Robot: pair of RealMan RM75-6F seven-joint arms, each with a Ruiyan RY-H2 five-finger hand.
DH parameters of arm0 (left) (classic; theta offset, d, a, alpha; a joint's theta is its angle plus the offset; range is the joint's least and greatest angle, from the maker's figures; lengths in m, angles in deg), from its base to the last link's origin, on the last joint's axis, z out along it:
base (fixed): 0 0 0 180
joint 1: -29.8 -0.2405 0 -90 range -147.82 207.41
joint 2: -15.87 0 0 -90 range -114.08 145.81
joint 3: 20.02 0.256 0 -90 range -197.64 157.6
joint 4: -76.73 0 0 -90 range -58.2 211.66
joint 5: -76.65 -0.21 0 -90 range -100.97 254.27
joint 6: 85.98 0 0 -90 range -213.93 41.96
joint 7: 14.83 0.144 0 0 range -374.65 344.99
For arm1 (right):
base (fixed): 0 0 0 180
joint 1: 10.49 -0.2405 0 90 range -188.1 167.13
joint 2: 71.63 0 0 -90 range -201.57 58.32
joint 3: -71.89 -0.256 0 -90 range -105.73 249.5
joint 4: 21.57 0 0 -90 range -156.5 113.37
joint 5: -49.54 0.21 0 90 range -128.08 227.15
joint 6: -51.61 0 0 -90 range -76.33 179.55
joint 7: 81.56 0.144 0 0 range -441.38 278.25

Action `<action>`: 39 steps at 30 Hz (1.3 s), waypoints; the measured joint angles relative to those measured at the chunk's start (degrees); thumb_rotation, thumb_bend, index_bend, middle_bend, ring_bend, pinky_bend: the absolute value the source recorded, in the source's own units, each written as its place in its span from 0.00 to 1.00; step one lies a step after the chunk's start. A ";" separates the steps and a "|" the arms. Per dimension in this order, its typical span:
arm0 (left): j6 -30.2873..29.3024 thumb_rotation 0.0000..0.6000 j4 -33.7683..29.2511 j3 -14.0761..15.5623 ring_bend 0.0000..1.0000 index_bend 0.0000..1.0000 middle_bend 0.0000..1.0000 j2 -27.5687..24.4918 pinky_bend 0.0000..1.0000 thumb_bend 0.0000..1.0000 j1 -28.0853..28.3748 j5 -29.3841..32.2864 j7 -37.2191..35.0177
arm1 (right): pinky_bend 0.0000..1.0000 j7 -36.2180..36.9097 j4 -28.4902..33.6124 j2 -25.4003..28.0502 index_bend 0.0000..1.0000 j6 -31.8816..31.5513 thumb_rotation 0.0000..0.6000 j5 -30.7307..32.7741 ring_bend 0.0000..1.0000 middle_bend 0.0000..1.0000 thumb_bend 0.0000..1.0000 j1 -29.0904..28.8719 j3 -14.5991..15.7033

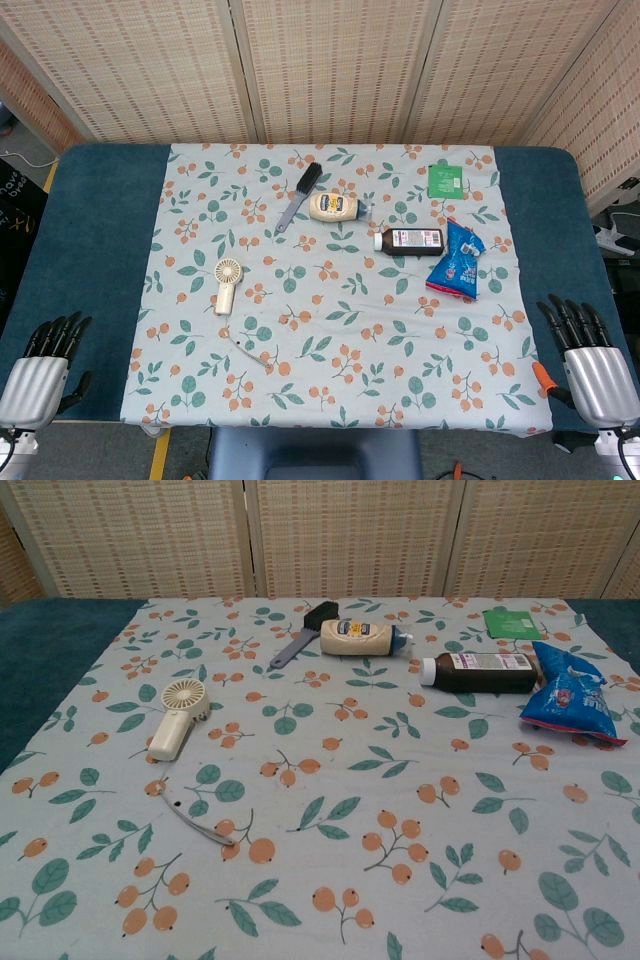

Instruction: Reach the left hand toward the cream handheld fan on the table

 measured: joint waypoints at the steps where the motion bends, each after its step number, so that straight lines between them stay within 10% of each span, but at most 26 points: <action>1: 0.57 1.00 0.21 0.01 0.00 0.00 0.00 0.33 0.10 0.42 0.27 0.05 0.14 | 0.00 0.02 0.03 0.00 0.00 -0.01 1.00 0.07 0.00 0.00 0.21 -0.01 -0.05; 7: 5.18 1.00 1.56 -0.23 0.04 0.00 0.11 2.92 0.29 0.46 3.01 0.48 1.45 | 0.00 0.23 0.02 0.42 0.00 -0.47 1.00 0.53 0.00 0.00 0.21 0.22 -0.24; 11: 9.86 1.00 2.93 -0.83 0.36 0.00 0.39 5.34 0.67 0.52 6.19 0.76 2.89 | 0.00 0.29 -0.07 0.56 0.00 -0.54 1.00 1.06 0.00 0.00 0.21 0.28 -0.46; 18: 20.18 1.00 7.93 -3.55 0.72 0.00 0.76 11.84 0.93 0.76 13.67 4.84 6.01 | 0.00 0.07 -0.91 -0.03 0.00 0.30 1.00 3.22 0.00 0.00 0.21 -0.37 -1.62; 25: 23.59 1.00 15.66 -5.65 0.87 0.00 0.92 19.01 1.00 0.88 18.50 7.10 7.00 | 0.00 -0.64 -2.09 -1.02 0.00 2.01 1.00 5.79 0.00 0.00 0.21 -1.26 -2.49; 39: 24.94 1.00 24.83 -7.28 0.88 0.00 0.94 25.87 1.00 0.91 24.30 7.84 6.59 | 0.00 -1.18 -2.30 -1.29 0.00 2.04 1.00 7.16 0.00 0.00 0.21 -1.44 -2.98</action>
